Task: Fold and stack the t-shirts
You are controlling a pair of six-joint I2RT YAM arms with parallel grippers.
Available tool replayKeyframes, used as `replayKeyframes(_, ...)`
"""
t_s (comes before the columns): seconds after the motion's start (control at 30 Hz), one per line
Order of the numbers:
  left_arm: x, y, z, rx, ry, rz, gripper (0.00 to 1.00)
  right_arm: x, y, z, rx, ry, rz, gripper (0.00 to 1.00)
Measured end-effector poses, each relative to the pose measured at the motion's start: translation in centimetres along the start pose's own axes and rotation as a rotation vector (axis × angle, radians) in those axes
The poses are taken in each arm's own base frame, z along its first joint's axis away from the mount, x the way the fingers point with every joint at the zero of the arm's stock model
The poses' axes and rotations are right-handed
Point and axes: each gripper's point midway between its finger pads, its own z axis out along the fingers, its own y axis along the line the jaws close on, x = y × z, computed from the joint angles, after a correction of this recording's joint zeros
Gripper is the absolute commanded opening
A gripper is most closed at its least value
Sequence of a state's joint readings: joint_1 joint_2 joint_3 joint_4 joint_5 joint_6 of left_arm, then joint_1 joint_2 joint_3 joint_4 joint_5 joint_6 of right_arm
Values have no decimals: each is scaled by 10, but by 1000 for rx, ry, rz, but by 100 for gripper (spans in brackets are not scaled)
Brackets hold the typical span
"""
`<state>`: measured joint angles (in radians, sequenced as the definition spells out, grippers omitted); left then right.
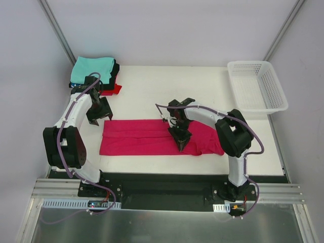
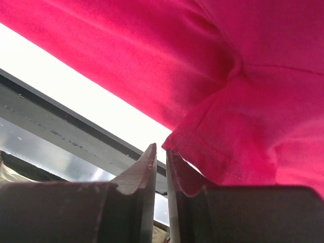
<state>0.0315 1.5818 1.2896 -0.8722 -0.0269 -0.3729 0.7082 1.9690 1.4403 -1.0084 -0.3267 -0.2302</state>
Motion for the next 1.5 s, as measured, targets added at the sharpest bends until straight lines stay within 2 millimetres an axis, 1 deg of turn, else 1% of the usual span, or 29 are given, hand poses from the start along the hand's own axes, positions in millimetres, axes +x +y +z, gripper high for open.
replayKeyframes(0.13,0,0,0,0,0,0,62,6,6,16,15,49,-7,21)
replayKeyframes(0.17,0,0,0,0,0,0,62,8,7,20,18,61,-10,26)
replayKeyframes(0.23,0,0,0,0,0,0,61,11,11,25,27,81,-13,31)
replayKeyframes(0.27,0,0,0,0,1,0,61,12,13,27,32,85,-18,41)
replayKeyframes(0.3,0,0,0,0,1,0,60,13,15,28,38,88,-22,48)
replayKeyframes(0.37,0,0,0,0,1,0,60,14,18,29,48,93,-23,53)
replayKeyframes(0.5,1,-2,0,2,1,6,59,15,19,25,76,100,-22,55)
replayKeyframes(0.6,2,-3,0,4,2,11,59,5,21,11,99,71,-31,55)
replayKeyframes(0.7,2,-4,0,4,2,12,58,-14,24,-11,117,3,-47,50)
replayKeyframes(0.73,2,-4,0,4,2,12,58,-21,25,-20,118,-28,-50,41)
replayKeyframes(0.77,2,-4,0,4,2,11,57,-27,24,-29,119,-58,-49,37)
replayKeyframes(0.8,2,-4,0,5,2,12,57,-31,20,-38,120,-88,-42,34)
replayKeyframes(0.83,2,-4,0,6,3,12,57,-32,14,-46,120,-112,-23,24)
replayKeyframes(0.9,2,-4,-1,7,2,11,55,-33,-3,-60,125,-149,26,15)
replayKeyframes(0.93,3,-6,-1,10,2,13,55,-34,-16,-65,125,-178,67,6)
replayKeyframes(0.97,4,-8,-1,14,0,16,54,-31,-30,-69,128,-192,113,3)
replayKeyframes(1.03,10,-17,-1,33,-1,34,52,-25,-61,-70,132,-211,217,1)
replayKeyframes(1.07,15,-25,-1,48,1,45,51,-21,-76,-67,132,-215,268,1)
replayKeyframes(1.1,19,-29,-1,58,2,56,50,-19,-85,-62,131,-213,300,1)
replayKeyframes(1.13,25,-35,0,73,5,65,50,-16,-101,-59,129,-219,354,1)
replayKeyframes(1.17,30,-40,1,86,10,71,49,-14,-110,-55,126,-221,387,1)
replayKeyframes(1.23,39,-49,6,115,25,79,49,-15,-120,-51,124,-228,422,1)
replayKeyframes(1.3,44,-52,11,127,38,68,49,-23,-125,-49,119,-246,431,1)
replayKeyframes(1.5,54,-49,30,120,66,44,48,-48,-137,-38,115,-265,443,1)
